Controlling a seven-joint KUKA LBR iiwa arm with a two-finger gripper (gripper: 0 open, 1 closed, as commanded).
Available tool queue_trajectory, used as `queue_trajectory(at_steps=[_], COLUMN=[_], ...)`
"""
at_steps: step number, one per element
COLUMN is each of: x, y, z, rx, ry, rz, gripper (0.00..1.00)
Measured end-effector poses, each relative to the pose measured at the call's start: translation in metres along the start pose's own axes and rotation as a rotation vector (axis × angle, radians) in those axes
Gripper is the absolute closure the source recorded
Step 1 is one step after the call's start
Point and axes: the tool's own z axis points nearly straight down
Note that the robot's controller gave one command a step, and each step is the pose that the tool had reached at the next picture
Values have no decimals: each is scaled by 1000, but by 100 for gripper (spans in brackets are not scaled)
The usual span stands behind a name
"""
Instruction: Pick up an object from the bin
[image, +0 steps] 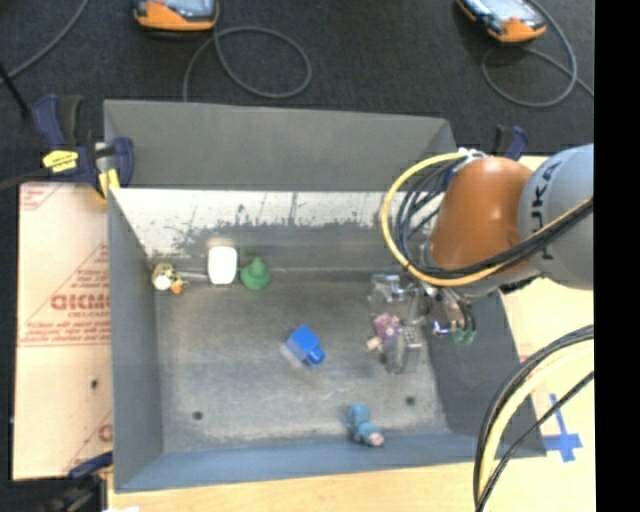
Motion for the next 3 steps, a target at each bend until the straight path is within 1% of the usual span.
queue_trajectory(at_steps=[1, 2, 3], x=[-6, -6, 6], y=[-41, -41, -44], z=[55, 55, 55], rx=[6, 6, 6], ry=[-14, -14, -16], rz=[-148, -149, -175], gripper=[100, 100, 100])
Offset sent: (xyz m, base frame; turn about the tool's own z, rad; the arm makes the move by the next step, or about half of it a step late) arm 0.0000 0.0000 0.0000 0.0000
